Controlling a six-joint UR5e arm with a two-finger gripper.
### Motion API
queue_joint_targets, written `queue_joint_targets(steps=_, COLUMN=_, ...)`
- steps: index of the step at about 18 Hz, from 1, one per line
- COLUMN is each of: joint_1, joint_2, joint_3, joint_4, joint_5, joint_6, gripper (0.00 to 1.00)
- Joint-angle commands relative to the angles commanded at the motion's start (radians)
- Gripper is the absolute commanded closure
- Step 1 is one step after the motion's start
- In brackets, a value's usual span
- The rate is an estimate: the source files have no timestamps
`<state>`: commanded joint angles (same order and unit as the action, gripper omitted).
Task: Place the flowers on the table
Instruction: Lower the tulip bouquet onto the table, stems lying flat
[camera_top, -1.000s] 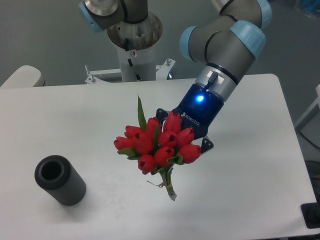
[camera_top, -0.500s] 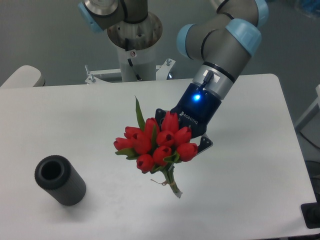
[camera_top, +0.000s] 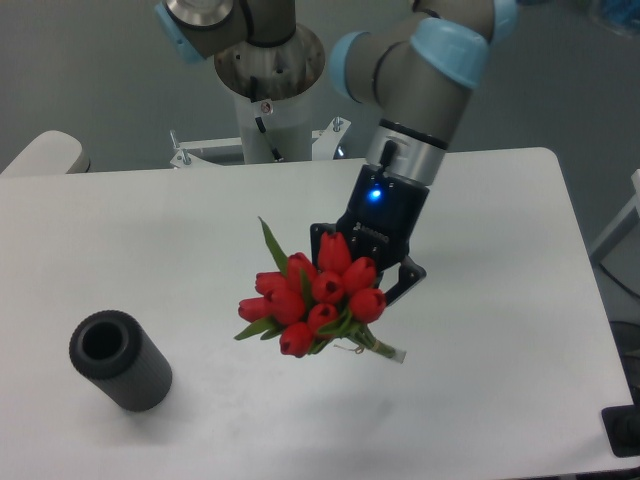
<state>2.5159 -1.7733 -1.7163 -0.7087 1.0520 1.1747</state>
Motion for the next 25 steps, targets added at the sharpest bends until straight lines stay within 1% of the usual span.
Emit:
queue_joint_targets(steps=6, joint_1=-0.012, joint_2=0.069, joint_3=-0.129, joint_4=-0.002, joint_5=0.183, joint_6=0.164, gripper=0.64)
queue_joint_targets(steps=8, joint_1=-0.025, joint_2=0.084, joint_3=-0.155, joint_4=-0.002, joint_5=0.236, joint_6=0.175, gripper=0.64)
queue_joint_targets(steps=10, joint_1=-0.034, joint_2=0.086, joint_3=-0.18, joint_4=-0.003, joint_5=0.304, joint_6=0.178, gripper=0.64)
queue_joint_targets(steps=13, joint_1=-0.09, joint_2=0.075, joint_3=-0.203, joint_4=-0.003, joint_5=0.463, joint_6=0.178, gripper=0.64)
queue_joint_targets(steps=14, joint_1=-0.112, joint_2=0.069, joint_3=-0.216, joint_4=-0.003, joint_5=0.502, joint_6=0.177, gripper=0.64)
queue_joint_targets(steps=17, joint_1=-0.141, joint_2=0.048, joint_3=-0.253, joint_4=-0.003, joint_5=0.611, joint_6=0.174, gripper=0.64)
queue_joint_targets(steps=19, joint_1=-0.164, joint_2=0.035, joint_3=-0.267, joint_4=-0.003, joint_5=0.64, joint_6=0.164, gripper=0.64)
queue_joint_targets(steps=25, joint_1=-0.18, joint_2=-0.007, joint_3=-0.296, joint_4=-0.002, joint_5=0.651, joint_6=0.158, gripper=0.64)
